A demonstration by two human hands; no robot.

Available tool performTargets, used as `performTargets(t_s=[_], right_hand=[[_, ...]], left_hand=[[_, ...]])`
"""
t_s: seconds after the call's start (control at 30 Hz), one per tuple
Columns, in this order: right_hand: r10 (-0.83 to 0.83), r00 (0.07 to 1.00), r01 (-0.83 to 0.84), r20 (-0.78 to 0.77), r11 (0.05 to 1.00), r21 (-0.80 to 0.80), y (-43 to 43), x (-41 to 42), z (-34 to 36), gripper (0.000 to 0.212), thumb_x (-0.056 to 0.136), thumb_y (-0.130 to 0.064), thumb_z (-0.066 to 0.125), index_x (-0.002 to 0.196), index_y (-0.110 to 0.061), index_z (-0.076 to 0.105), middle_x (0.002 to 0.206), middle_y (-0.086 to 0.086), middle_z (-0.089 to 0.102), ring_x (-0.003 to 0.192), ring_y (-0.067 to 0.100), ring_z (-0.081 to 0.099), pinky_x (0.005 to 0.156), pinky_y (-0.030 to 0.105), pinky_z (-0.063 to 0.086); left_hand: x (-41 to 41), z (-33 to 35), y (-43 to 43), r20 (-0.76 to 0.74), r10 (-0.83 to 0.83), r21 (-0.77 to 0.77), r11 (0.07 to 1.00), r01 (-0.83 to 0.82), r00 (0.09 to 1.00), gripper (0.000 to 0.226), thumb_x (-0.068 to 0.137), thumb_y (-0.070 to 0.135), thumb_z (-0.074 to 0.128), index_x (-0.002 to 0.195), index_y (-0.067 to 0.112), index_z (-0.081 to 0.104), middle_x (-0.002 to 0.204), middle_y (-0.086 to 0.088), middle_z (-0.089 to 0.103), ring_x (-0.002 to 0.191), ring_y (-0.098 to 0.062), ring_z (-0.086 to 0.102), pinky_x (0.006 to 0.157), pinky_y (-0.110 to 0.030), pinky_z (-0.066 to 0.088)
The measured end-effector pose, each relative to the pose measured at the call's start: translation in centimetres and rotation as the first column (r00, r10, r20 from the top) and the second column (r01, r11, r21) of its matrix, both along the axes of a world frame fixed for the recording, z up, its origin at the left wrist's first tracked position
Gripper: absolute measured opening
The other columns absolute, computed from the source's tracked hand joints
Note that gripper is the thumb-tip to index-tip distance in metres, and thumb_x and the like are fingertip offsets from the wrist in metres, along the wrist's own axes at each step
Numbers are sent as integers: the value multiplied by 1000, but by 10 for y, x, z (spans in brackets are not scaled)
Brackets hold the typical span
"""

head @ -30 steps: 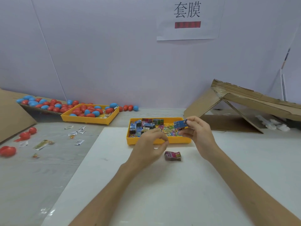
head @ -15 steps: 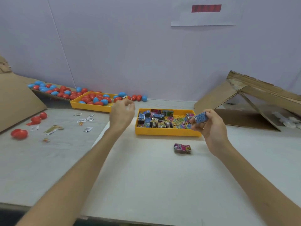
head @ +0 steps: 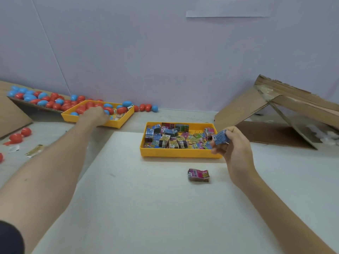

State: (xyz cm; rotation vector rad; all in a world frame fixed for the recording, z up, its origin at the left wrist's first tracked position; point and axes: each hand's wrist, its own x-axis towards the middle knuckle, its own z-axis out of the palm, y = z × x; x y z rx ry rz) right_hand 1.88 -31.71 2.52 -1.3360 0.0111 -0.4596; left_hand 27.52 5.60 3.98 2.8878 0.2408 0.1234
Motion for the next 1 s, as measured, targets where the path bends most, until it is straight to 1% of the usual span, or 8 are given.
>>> performTargets(t_s=[0.17, 0.27, 0.4, 0.5, 0.57, 0.67, 0.8, 1.0], right_hand=[[15, 1000, -15, 24, 1000, 8, 1, -3, 5, 27, 105, -8, 34, 83, -9, 49, 62, 5, 65, 54, 18, 61, 52, 26, 53], [48, 998, -48, 28, 999, -8, 6, -6, 8, 27, 106, -9, 35, 84, -11, 50, 69, 7, 68, 57, 21, 64, 55, 27, 53], [80, 997, -81, -8, 995, -59, 10, -8, 12, 21, 105, -11, 42, 88, -12, 55, 82, 5, 68, 64, 18, 66, 56, 24, 49], [80, 996, -83, -28, 990, -113, 13, -11, 10, 20, 103, -10, 48, 88, -11, 61, 84, 5, 65, 69, 16, 66, 57, 25, 47], [104, 994, -107, -24, 979, -171, 13, -10, 8, 20, 103, -13, 52, 86, -12, 63, 82, 2, 67, 72, 14, 67, 59, 24, 49], [136, 990, -139, -30, 960, -242, 12, -11, 5, 17, 101, -20, 57, 89, -12, 66, 84, -2, 70, 81, 13, 68, 64, 22, 52], [138, 990, -143, -38, 951, -275, 12, -14, 10, 19, 98, -24, 62, 89, -7, 66, 78, -6, 68, 78, 12, 67, 65, 24, 52], [209, 973, -230, -95, 908, -349, 20, -19, 8, 24, 99, -24, 61, 78, -14, 68, 72, -9, 62, 73, 7, 58, 64, 22, 49]], left_hand=[[-27, 8, -16, 435, 37, -195, 979, 54, 899, 31, 93, 0, 62, 122, 7, 72, 124, -18, 68, 115, -36, 61, 99, -44, 51], [-75, 31, -56, 575, -17, -390, 873, 293, 818, 31, 97, 3, 54, 120, 10, 74, 119, -14, 71, 108, -29, 66, 96, -34, 50], [-178, 41, -127, 594, -321, -517, 549, 656, 737, 32, 101, 4, 48, 105, 27, 70, 117, -17, 59, 75, -24, 67, 76, -31, 56], [-234, 18, -165, 614, -489, -422, 459, 782, 619, 47, 96, -11, 42, 95, 25, 73, 104, -10, 44, 82, -18, 57, 79, -25, 50], [-245, 1, -185, 610, -489, -458, 425, 781, 624, 45, 96, -12, 42, 96, 18, 75, 105, -3, 42, 90, -9, 52, 84, -20, 41], [-248, -11, -201, 579, -493, -532, 376, 759, 650, 30, 103, 17, 46, 100, 35, 70, 110, 5, 40, 98, -6, 50, 84, -17, 39], [-251, -20, -196, 618, -402, -521, 435, 734, 676, 24, 88, 58, 56, 106, 42, 61, 110, 9, 41, 73, -11, 49, 71, -15, 44], [-248, -21, -187, 623, -388, -541, 413, 733, 679, 13, 94, 33, 70, 106, 38, 66, 107, 6, 43, 74, -4, 47, 68, -16, 44]])
